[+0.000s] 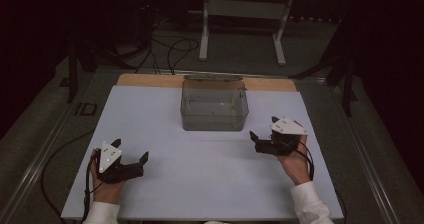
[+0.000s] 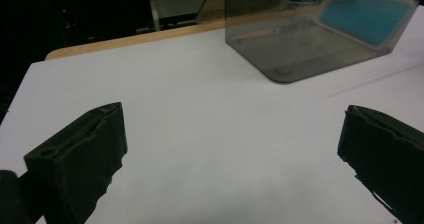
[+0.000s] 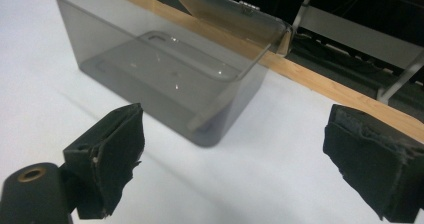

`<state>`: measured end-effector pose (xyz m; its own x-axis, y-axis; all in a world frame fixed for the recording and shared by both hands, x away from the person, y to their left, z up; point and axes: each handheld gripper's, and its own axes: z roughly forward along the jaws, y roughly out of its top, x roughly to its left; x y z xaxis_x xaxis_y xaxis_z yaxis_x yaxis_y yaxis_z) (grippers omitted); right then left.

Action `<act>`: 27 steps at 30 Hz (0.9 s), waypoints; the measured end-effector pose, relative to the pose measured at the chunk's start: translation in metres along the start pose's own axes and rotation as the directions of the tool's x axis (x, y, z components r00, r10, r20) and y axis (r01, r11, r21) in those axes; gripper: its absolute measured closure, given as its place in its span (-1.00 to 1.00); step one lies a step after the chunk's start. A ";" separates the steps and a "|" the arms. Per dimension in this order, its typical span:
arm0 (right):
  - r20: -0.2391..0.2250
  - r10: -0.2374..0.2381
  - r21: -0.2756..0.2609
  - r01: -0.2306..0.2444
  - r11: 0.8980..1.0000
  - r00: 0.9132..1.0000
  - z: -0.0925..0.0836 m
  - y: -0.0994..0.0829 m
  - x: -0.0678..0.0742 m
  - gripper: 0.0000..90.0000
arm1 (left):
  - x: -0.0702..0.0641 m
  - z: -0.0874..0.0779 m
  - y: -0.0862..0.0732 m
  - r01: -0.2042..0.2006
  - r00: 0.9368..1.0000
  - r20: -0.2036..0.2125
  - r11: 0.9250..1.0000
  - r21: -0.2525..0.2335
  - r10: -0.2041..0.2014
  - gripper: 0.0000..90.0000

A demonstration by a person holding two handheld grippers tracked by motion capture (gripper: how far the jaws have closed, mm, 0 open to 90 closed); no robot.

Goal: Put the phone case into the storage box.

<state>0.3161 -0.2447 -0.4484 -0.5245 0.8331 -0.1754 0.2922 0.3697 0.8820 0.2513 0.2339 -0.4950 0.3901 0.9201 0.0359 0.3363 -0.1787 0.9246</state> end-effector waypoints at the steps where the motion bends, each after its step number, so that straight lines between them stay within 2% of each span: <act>1: 0.009 0.007 0.011 -0.007 1.000 1.000 -0.002 -0.004 -0.001 -0.79 | 0.001 0.000 0.000 0.004 1.000 0.000 1.000 -0.005 -0.004 -0.99; 4: 0.029 0.017 0.002 -0.017 1.000 0.999 -0.010 -0.017 -0.005 -0.79 | 0.002 -0.001 0.001 0.009 1.000 0.005 1.000 -0.010 -0.009 -0.99; 6: 0.026 0.020 0.005 -0.020 1.000 0.999 -0.013 -0.021 -0.005 -0.79 | 0.002 -0.002 0.003 0.006 1.000 0.012 1.000 -0.012 -0.005 -0.99; 9: 0.020 0.019 -0.016 -0.019 1.000 1.000 -0.020 -0.024 -0.002 -0.79 | 0.002 -0.004 0.004 0.004 1.000 0.014 1.000 -0.020 -0.004 -1.00; 10: 0.023 0.020 -0.037 -0.019 0.999 1.000 -0.021 -0.026 -0.002 -0.78 | 0.002 -0.004 0.005 0.003 1.000 0.015 1.000 -0.023 -0.002 -0.99; 15: 0.021 0.068 -0.046 -0.067 0.997 0.997 -0.027 -0.042 -0.002 -0.77 | 0.002 -0.006 0.007 -0.002 1.000 0.017 1.000 -0.032 0.002 -1.00; 21: 0.033 0.077 -0.088 -0.074 0.993 0.996 -0.039 -0.055 0.001 -0.77 | 0.002 -0.010 0.007 -0.015 1.000 0.025 0.999 -0.036 0.016 -1.00; 27: 0.025 0.107 -0.096 -0.104 0.990 0.994 -0.046 -0.063 0.001 -0.77 | 0.005 -0.014 0.003 -0.016 1.000 0.025 0.999 -0.035 0.017 -1.00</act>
<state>0.2603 -0.2858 -0.4837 -0.4703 0.8778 -0.0906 0.2670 0.2394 0.9335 0.2418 0.2427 -0.4864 0.4171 0.9079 0.0422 0.2994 -0.1811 0.9368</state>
